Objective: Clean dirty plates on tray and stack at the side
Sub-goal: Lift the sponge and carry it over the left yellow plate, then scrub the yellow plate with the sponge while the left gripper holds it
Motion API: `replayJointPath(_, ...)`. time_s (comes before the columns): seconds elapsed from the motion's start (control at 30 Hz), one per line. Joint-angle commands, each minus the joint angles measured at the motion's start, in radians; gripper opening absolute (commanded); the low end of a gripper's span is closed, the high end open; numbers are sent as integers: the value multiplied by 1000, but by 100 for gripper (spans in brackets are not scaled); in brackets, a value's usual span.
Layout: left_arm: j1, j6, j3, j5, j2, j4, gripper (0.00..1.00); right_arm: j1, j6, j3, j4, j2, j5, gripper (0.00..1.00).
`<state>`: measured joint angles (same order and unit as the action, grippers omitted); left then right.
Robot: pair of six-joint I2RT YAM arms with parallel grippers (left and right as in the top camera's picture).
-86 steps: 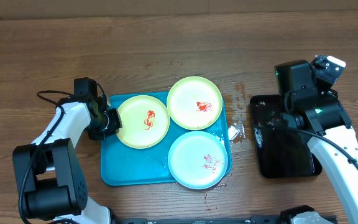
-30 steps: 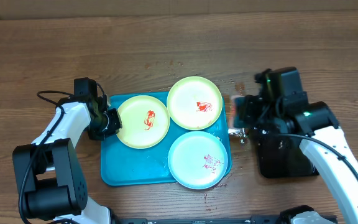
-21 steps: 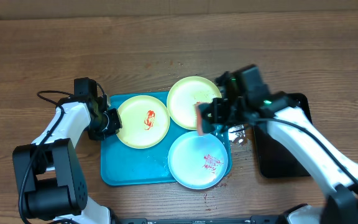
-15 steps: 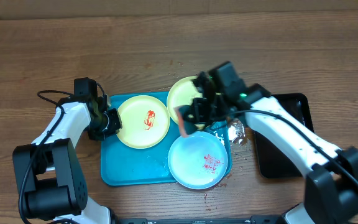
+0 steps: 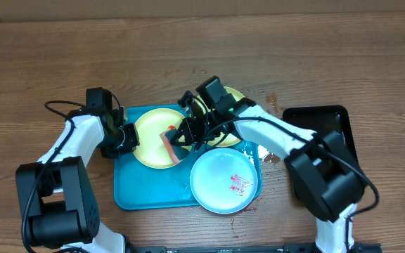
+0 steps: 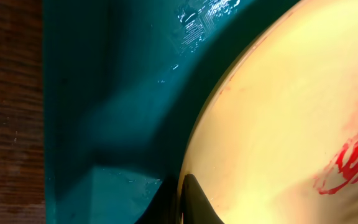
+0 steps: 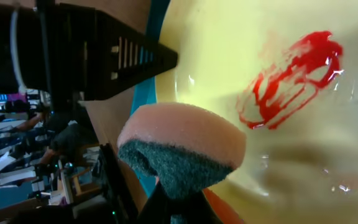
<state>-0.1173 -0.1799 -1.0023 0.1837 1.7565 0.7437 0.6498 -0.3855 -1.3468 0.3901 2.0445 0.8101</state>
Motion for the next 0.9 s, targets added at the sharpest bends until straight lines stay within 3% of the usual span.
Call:
replayJointPath(0.0, 17, 23, -10, -6, 9, 11, 4, 5, -22, -32, -54, 33, 62, 4)
replayJointPath(0.23, 55, 23, -10, -6, 9, 11, 5, 30, -177, -32, -163, 39, -112, 4)
replayJointPath(0.47, 85, 23, -10, -7, 9, 11, 4, 51, -241, -32, -60, 42, -343, 4)
replayJointPath(0.7, 85, 23, -10, -7, 9, 11, 4, 63, -236, -32, 91, 42, -578, 4)
replayJointPath(0.87, 85, 23, -10, -7, 9, 12, 4, 78, -121, -33, 56, 42, -563, 4)
